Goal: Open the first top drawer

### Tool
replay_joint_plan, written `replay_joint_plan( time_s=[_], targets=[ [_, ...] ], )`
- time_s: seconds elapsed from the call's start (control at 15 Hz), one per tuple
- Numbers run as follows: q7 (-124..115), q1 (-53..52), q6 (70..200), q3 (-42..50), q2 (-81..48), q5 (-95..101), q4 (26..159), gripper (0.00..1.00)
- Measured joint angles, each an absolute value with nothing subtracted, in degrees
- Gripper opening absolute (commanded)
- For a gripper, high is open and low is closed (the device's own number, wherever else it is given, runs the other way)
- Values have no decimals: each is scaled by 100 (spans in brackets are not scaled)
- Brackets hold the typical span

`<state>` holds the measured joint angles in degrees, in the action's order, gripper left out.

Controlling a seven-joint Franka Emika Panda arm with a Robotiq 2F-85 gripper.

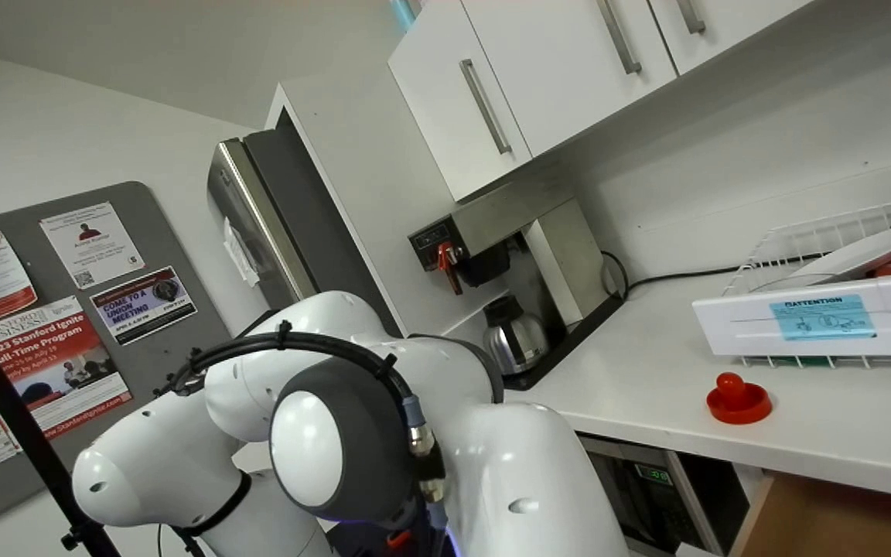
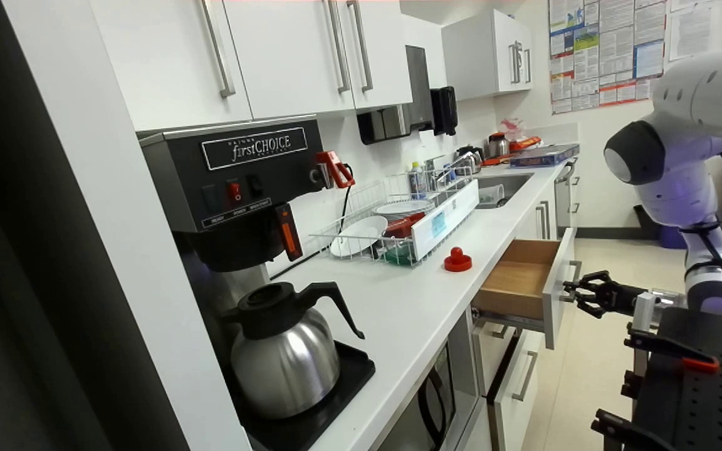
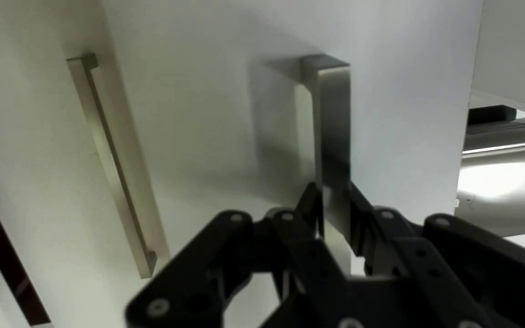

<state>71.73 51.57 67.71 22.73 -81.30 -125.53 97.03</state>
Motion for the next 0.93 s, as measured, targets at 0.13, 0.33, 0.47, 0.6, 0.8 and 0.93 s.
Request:
replay_joint_plan(
  time_s=[0.13, 0.33, 0.47, 0.6, 0.8, 0.93],
  targets=[
    [7173, 5314, 6605, 2421, -8170, -12342, 9714, 4],
    [7173, 5590, 6417, 2569, -8219, -12044, 9714, 4],
    [7174, 5777, 6335, 2634, -8237, -11869, 9713, 4],
    [7179, 5953, 6290, 2675, -8240, -11707, 9711, 4],
    [7204, 6169, 6254, 2706, -8240, -11511, 9699, 4],
    [7254, 6258, 6247, 2712, -8238, -11423, 9686, 4]
  ],
)
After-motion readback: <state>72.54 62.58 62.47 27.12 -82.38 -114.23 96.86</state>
